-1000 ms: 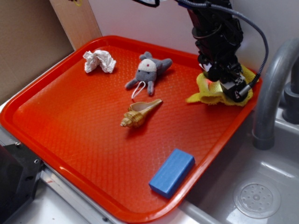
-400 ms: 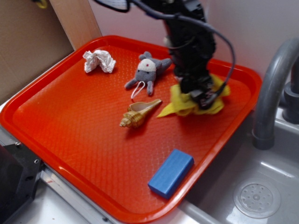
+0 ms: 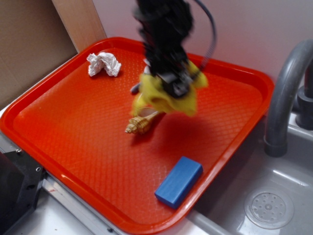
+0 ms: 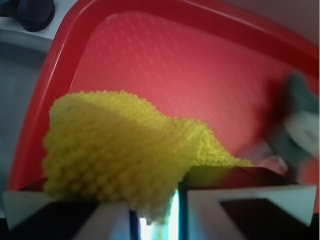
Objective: Grab the yellow cloth.
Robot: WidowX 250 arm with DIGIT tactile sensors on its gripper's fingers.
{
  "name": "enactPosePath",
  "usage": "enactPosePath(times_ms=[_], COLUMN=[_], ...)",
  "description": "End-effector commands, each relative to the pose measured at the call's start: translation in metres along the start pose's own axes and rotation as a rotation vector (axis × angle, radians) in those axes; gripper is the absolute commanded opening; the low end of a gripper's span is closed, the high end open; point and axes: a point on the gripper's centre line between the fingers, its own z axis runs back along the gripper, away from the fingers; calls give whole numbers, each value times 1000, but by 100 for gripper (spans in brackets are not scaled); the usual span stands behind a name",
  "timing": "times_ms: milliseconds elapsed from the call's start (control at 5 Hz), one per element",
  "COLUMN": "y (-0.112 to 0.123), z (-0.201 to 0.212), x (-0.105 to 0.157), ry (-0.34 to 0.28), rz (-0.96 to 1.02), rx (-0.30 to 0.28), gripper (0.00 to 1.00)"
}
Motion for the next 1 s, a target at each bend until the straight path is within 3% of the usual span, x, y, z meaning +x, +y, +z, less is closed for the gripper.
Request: enactPosePath(times_ms=[0,200,400,800], y=[40,70,92,79], z=[113,119,102,98], x=[-34,-48,-41,-34], ry=[-168,-177,-125,-126], rz=[159,237,320,324], rx=[-13,-11,31,52], gripper=[0,0,0,0])
